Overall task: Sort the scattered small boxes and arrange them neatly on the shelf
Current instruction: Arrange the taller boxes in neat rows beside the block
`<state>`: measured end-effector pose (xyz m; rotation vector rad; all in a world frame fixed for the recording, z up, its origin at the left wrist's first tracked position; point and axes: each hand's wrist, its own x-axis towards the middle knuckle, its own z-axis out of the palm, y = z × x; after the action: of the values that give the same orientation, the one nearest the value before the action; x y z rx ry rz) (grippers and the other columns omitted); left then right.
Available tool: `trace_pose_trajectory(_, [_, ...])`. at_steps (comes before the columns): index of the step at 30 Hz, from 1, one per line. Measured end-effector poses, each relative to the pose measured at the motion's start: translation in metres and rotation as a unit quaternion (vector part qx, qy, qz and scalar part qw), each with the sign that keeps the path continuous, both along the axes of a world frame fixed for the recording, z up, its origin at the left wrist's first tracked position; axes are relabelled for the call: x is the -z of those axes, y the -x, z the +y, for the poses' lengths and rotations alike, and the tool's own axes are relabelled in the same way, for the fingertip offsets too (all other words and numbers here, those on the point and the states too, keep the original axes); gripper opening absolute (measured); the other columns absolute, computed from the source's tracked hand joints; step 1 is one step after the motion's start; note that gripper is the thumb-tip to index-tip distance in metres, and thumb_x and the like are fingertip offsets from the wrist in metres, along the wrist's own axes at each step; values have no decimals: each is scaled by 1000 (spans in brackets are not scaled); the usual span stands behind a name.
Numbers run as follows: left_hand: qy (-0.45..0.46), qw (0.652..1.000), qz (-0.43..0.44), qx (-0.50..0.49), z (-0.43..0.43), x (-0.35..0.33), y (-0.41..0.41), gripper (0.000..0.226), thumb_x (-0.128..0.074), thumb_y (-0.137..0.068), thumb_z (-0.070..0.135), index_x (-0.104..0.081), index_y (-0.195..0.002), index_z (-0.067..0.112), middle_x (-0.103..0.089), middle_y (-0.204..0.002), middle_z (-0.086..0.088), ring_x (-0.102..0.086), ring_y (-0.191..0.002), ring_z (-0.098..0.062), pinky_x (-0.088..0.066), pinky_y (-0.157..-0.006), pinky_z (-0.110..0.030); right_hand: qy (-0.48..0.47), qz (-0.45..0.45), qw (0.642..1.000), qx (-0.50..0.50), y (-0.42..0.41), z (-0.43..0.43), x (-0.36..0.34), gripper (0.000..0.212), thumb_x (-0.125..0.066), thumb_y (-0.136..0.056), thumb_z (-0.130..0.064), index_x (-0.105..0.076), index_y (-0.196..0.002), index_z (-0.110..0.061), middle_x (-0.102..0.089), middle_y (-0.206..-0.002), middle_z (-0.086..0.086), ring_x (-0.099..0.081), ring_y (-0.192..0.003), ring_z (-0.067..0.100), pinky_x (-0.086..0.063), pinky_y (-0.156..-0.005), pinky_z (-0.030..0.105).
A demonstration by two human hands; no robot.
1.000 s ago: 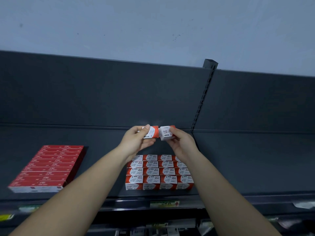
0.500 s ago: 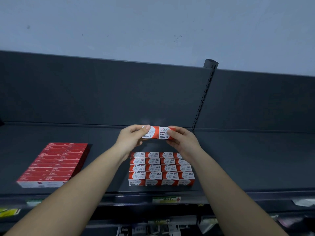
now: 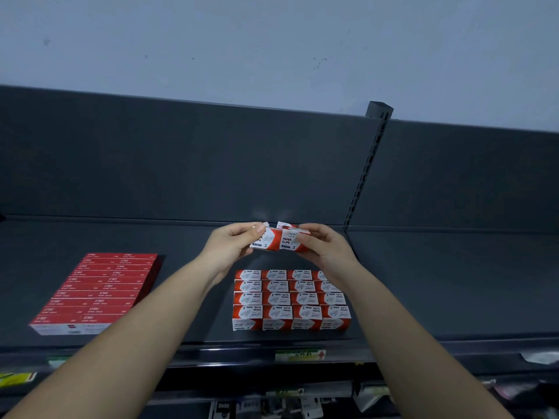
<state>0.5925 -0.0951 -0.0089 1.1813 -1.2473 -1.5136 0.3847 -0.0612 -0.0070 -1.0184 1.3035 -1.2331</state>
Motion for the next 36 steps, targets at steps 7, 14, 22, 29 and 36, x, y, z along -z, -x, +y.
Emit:
trace_pose_trajectory(7, [9, 1000, 4, 13, -11, 6, -6, 27, -71, -86, 24, -71, -112, 16, -76, -100, -1, -72, -96, -13, -56, -88, -28, -6, 106, 994, -28, 0, -12, 7, 20, -69, -90, -18, -64, -109, -20, -70, -111, -3, -68, -101, 14, -59, -81, 31])
trace_pose_trajectory(14, [0, 1000, -19, 11, -32, 22, -14, 29, -72, -86, 22, -69, -114, 12, -76, -101, -4, -71, -99, -18, -55, -92, -32, -7, 157, 987, -35, -5, -33, 19, 20, -71, -89, -19, -66, -108, -18, -71, -105, -3, -69, -95, 12, -54, -71, 19])
trace_pose_trajectory(22, [26, 992, -125, 24, -44, 49, -24, 24, -73, -85, 14, -67, -108, 17, -75, -96, -1, -72, -89, -11, -55, -85, -25, -28, 304, 946, -107, -9, -51, 38, 33, -68, -90, -26, -63, -121, -34, -60, -120, -14, -59, -109, 10, -53, -78, 21])
trace_pose_trajectory(29, [51, 955, -261, 131, -50, 72, -32, 36, -71, -86, 33, -64, -121, 24, -69, -106, 6, -66, -100, -9, -52, -93, -33, -49, 444, 875, -187, -11, -58, 45, 29, -62, -92, -32, -59, -121, -34, -57, -116, -16, -54, -103, 2, -43, -74, 15])
trace_pose_trajectory(36, [38, 958, -214, 188, -42, 74, -33, 28, -59, -96, 28, -65, -123, 24, -72, -109, 7, -68, -101, -8, -53, -96, -33, -42, 486, 841, -232, -13, -56, 42, 38, -53, -96, -47, -56, -132, -36, -53, -125, -10, -51, -115, 8, -42, -86, 22])
